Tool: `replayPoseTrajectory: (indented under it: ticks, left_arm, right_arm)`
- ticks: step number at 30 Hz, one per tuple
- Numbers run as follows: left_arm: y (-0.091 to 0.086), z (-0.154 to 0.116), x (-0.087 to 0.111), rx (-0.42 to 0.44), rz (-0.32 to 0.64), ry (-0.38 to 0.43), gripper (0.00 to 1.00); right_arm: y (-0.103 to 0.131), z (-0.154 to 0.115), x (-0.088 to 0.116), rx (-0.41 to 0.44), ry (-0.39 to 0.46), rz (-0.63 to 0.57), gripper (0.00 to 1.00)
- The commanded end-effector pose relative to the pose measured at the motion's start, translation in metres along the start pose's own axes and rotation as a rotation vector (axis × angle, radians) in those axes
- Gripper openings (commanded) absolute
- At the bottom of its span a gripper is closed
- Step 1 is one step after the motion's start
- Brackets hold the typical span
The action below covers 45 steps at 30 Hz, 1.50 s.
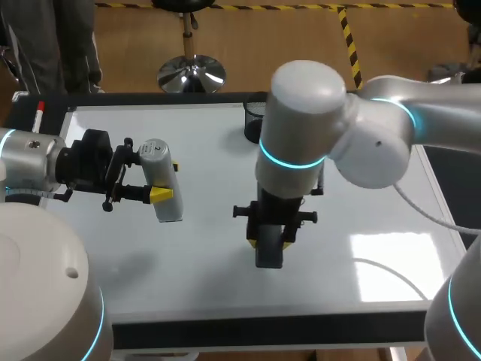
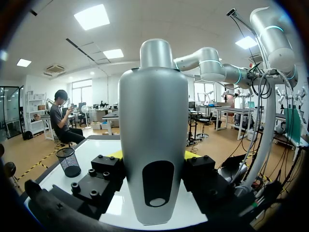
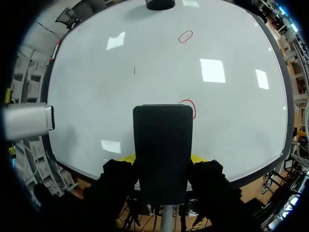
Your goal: Pick up the inspection probe, press it on each red-marked spot on the whiteboard one by one, put down the probe, pick up the eraser, and wipe off all the red marks.
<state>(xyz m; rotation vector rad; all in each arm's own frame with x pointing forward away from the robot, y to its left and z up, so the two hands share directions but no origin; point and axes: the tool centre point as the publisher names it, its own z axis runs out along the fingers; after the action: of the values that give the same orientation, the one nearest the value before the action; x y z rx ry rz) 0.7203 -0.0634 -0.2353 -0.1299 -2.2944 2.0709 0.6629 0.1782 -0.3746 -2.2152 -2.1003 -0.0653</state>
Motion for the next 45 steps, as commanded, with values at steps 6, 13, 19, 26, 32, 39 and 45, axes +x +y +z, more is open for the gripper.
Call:
replayPoseTrajectory:
  ticks: [6,13,19,26,32,39,45]
  left_arm:
    - [0.0,0.0,0.0,0.002,0.002,0.0,0.0]
    - [0.0,0.0,0.0,0.002,0.002,0.0,0.0]
    - [0.0,0.0,0.0,0.002,0.002,0.0,0.0]
    - [0.0,0.0,0.0,0.002,0.002,0.0,0.0]
    - [0.0,0.0,0.0,0.002,0.002,0.0,0.0]
    - [0.0,0.0,0.0,0.002,0.002,0.0,0.0]
    - [0.0,0.0,0.0,0.002,0.002,0.0,0.0]
  right_arm:
    - [0.004,0.017,0.022,0.007,-0.054,-0.004,0.0]
    - [0.005,0.025,0.03,0.008,-0.026,-0.022,0.0]
    - [0.005,0.032,0.033,0.014,-0.007,-0.033,0.0]
    - [0.008,0.042,0.032,0.024,0.019,-0.04,0.0]
    - [0.011,0.051,0.031,0.035,0.02,-0.042,0.0]
    - [0.014,0.055,0.024,0.051,0.011,-0.035,0.0]
    - [0.015,0.058,0.012,0.057,0.004,-0.019,0.0]
